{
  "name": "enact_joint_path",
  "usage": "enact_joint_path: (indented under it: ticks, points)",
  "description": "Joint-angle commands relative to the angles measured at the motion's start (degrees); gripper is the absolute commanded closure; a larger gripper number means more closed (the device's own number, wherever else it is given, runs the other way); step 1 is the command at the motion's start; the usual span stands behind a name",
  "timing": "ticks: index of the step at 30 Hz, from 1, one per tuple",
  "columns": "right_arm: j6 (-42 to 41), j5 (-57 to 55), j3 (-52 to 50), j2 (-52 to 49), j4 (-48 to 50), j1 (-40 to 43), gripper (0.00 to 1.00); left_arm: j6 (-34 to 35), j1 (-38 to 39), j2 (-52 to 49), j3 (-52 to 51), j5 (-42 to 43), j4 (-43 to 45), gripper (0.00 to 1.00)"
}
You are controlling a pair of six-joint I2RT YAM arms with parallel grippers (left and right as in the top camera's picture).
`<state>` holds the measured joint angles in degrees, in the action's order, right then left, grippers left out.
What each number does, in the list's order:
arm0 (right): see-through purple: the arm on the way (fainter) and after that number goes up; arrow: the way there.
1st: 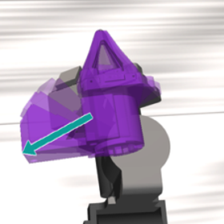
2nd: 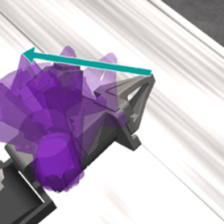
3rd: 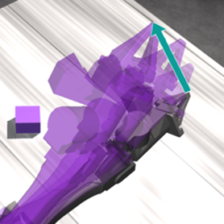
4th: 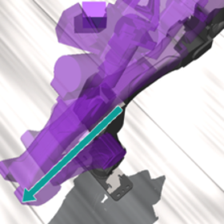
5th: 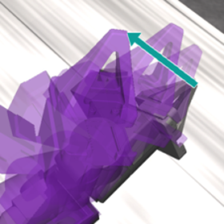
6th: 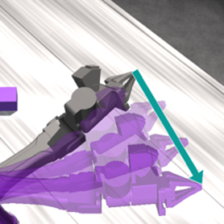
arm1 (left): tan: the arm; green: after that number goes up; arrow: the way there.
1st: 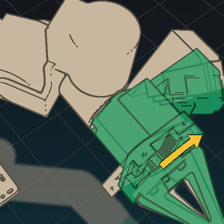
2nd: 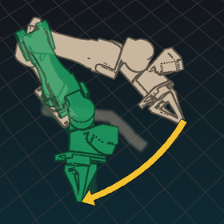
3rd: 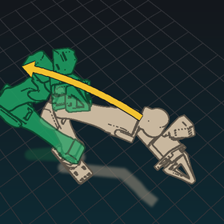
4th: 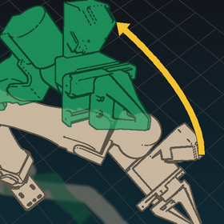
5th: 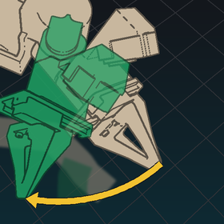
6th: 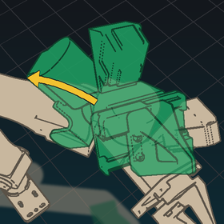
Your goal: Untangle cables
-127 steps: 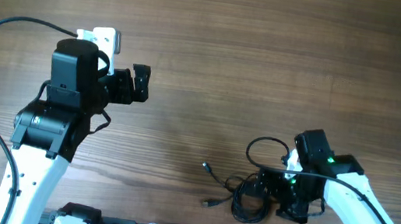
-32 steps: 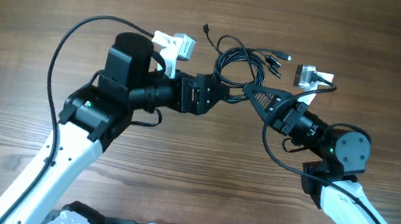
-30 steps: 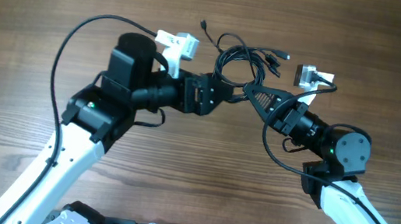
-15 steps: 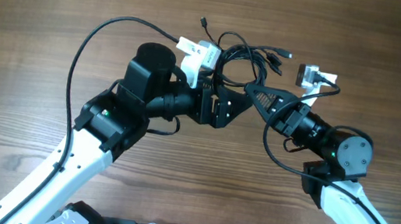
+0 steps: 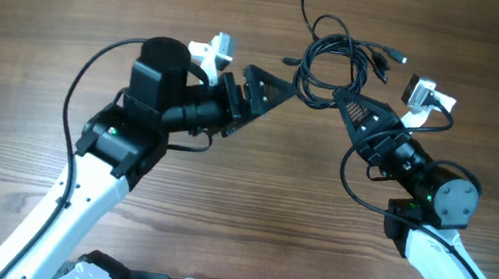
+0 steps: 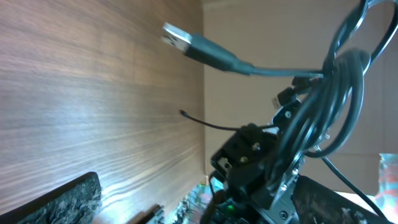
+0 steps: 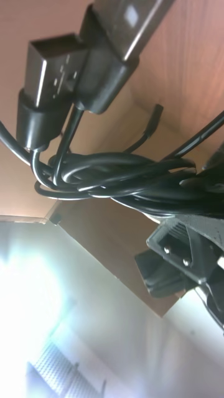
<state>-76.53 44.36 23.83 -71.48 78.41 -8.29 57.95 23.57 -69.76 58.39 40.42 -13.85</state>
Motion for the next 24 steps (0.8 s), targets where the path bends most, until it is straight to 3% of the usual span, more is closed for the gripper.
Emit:
enact_joint_path:
  ticks: [1,6,11,24]
  points:
    - [4.2,-1.8,1.4,-0.2,0.7,0.1,0.96,3.0,2.2,0.4,1.2,-0.2,1.5,0.0]
    - [3.8,-1.7,1.4,-0.2,1.9,0.1,0.96,3.0,4.2,-0.2,1.2,-4.2,2.3,0.01]
    - [2.0,-1.2,1.4,-0.2,5.2,0.0,0.96,5.1,4.3,-0.5,1.2,-7.0,2.4,0.1]
    - [1.7,0.0,1.3,-0.2,5.2,-0.5,0.96,5.7,8.9,-0.9,1.2,-9.9,5.6,0.09]
